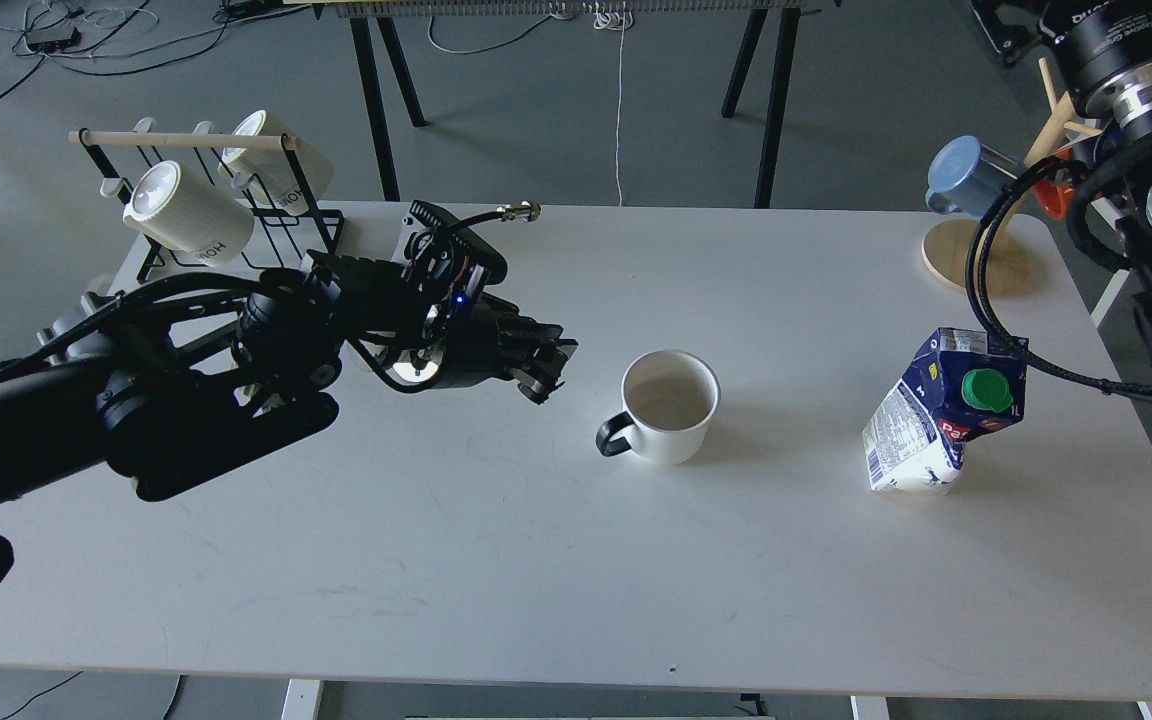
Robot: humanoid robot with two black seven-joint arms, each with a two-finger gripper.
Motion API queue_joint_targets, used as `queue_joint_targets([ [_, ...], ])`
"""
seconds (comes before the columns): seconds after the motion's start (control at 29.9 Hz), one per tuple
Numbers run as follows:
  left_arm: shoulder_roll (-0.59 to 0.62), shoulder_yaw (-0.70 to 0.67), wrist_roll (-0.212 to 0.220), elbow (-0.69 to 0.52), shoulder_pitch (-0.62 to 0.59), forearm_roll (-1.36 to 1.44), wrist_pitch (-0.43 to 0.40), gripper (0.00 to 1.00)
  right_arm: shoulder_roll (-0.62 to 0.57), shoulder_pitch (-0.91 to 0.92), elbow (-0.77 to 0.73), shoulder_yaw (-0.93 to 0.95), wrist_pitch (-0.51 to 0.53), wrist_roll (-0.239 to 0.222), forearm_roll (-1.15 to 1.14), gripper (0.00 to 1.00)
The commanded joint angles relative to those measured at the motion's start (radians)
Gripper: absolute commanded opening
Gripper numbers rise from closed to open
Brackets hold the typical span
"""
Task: Place cup and milk with both arms
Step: 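Release the mug and retract the left arm to rest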
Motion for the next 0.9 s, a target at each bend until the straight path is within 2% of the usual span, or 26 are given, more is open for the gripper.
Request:
queue_joint_targets([
  [0.0,-0.003,-0.019,-0.003,0.001,0.000,-0.003,0.000,0.35,0.000,0.000,0.000,0.000,0.000,0.000,0.000,0.99],
  [0.07,-0.005,-0.082,-0.005,0.001,0.006,-0.018,0.000,0.60,-0.002,0.000,0.001,0.001,0.000,0.000,0.000,0.99],
  [0.2,-0.003,-0.238,-0.014,0.012,0.056,-0.136,0.000,0.81,-0.037,-0.006,0.011,0.003,0.000,0.002,0.003,0.99],
  [0.3,0.000,-0.335,-0.014,0.030,0.081,-0.271,0.000,0.82,-0.066,-0.017,0.063,0.008,0.000,0.005,0.003,0.99],
  [0.5,0.003,-0.544,-0.016,0.142,0.124,-0.673,0.000,0.84,-0.155,-0.116,0.224,0.024,0.000,0.006,0.009,0.99],
  [0.74,0.015,-0.745,-0.011,0.308,0.135,-1.184,0.000,0.92,-0.261,-0.365,0.481,0.139,0.000,0.005,0.011,0.99],
  [0.87,0.014,-0.802,-0.003,0.421,0.136,-1.449,0.000,0.92,-0.285,-0.509,0.537,0.204,0.000,0.005,0.012,0.99],
])
